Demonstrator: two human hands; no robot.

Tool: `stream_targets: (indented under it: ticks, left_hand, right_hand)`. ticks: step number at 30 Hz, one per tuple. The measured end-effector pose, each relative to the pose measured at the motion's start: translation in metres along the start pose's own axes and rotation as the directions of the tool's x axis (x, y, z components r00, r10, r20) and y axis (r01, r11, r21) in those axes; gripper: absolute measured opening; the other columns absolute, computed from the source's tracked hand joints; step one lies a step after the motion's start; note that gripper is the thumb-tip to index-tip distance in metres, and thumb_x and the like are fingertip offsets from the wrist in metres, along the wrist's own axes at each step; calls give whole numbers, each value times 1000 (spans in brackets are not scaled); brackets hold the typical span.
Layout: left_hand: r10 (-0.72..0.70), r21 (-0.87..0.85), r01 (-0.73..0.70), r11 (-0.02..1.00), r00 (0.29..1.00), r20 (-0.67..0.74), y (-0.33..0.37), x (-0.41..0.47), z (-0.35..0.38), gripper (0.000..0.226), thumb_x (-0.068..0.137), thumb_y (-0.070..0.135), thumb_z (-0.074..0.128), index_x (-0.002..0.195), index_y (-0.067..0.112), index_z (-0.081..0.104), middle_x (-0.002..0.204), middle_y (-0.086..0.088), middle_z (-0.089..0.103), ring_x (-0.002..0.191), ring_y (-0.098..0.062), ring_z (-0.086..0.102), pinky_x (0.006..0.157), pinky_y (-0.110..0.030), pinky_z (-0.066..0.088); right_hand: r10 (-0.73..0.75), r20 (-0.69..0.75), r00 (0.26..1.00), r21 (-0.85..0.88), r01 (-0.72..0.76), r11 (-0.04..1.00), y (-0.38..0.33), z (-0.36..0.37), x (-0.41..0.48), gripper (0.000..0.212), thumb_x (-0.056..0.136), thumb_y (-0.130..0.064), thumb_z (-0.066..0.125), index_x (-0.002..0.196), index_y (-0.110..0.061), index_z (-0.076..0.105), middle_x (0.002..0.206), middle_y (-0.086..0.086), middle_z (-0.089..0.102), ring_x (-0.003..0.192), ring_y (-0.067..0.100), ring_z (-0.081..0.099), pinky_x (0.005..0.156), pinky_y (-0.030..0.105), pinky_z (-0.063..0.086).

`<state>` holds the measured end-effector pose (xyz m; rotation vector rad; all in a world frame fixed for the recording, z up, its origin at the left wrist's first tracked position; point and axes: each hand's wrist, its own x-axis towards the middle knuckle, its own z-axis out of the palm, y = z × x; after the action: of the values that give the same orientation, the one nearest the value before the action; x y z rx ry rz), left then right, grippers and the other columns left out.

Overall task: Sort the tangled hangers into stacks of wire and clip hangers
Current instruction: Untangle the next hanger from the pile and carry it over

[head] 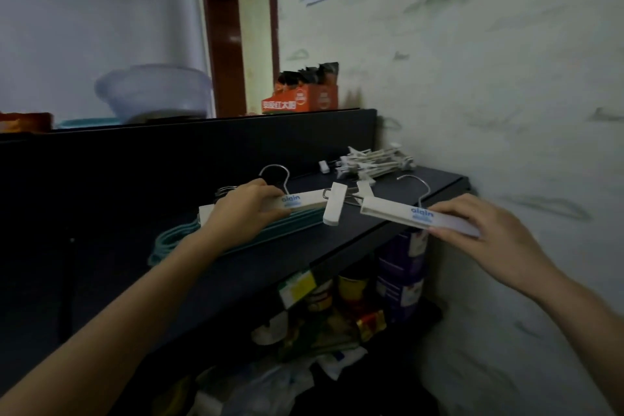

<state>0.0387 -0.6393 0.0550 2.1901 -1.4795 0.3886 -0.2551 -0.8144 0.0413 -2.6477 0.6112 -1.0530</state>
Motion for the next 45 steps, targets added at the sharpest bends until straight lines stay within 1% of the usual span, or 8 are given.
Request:
stream_targets:
  ticks: [5, 11, 19, 22, 28, 36, 40, 45]
  left_hand:
    - [55, -7, -55, 998, 996, 77, 42, 60, 49, 40, 86, 48, 53, 118, 25, 58, 113, -1, 54, 98, -24, 54, 74, -37, 45]
    - [84, 21, -88, 996, 982, 169, 80, 137, 104, 40, 87, 47, 53, 118, 22, 57, 119, -4, 53, 108, -29, 51, 82, -40, 44]
    - [78, -18, -76, 997, 956, 283, 120, 222, 168, 35, 88, 44, 52, 111, 19, 59, 117, -8, 57, 104, -28, 54, 81, -40, 45]
    - [90, 37, -106, 994, 951, 295, 130, 242, 188, 34, 89, 44, 51, 110, 18, 58, 115, -8, 58, 101, -26, 56, 75, -35, 42]
    - [91, 126, -136, 983, 946, 312, 145, 255, 216, 38, 92, 44, 43, 117, 16, 48, 122, -8, 51, 106, -27, 53, 81, -40, 45]
    - [14, 189, -83, 979, 940, 340, 164, 271, 245, 42, 94, 46, 37, 122, 15, 44, 120, -7, 47, 102, -27, 53, 71, -36, 39]
    - [-50, 247, -17, 969, 963, 264, 162, 283, 253, 40, 94, 46, 37, 120, 17, 47, 120, -5, 50, 107, -22, 50, 83, -36, 44]
    - [-107, 265, 53, 963, 975, 192, 164, 289, 260, 39, 95, 42, 38, 121, 15, 49, 131, -8, 50, 116, -22, 48, 97, -36, 43]
  right_hand:
    - [73, -29, 997, -42, -74, 996, 57, -14, 11, 20, 81, -28, 68, 101, -28, 66, 94, -10, 62, 86, 7, 57, 72, 27, 41]
    - [106, -35, 994, -41, -108, 993, 128, -16, 50, 20, 81, -27, 67, 101, -25, 67, 87, -18, 57, 80, 3, 54, 67, 14, 37]
    - [83, -12, 996, -76, -84, 994, 207, -15, 128, 23, 82, -35, 64, 104, -28, 65, 97, -9, 61, 88, 15, 58, 76, 40, 47]
    - [67, -1, 998, -45, -67, 997, 235, -8, 146, 21, 83, -32, 65, 104, -28, 66, 97, -8, 62, 89, 15, 58, 76, 38, 47]
    - [42, 62, 997, 5, -43, 999, 279, 8, 182, 22, 83, -30, 65, 104, -25, 66, 101, -8, 62, 91, 14, 58, 76, 34, 45]
    - [-127, 185, 975, 137, 102, 985, 322, 32, 238, 22, 83, -33, 65, 104, -32, 64, 97, -14, 59, 91, 9, 58, 77, 26, 43]
    - [-239, 274, 932, 181, 194, 964, 337, 43, 263, 26, 84, -35, 63, 109, -29, 63, 99, -15, 57, 93, 8, 56, 80, 28, 44]
    - [-362, 327, 873, 251, 289, 924, 349, 63, 283, 30, 84, -35, 64, 112, -26, 63, 101, -17, 56, 88, -7, 51, 78, 9, 38]
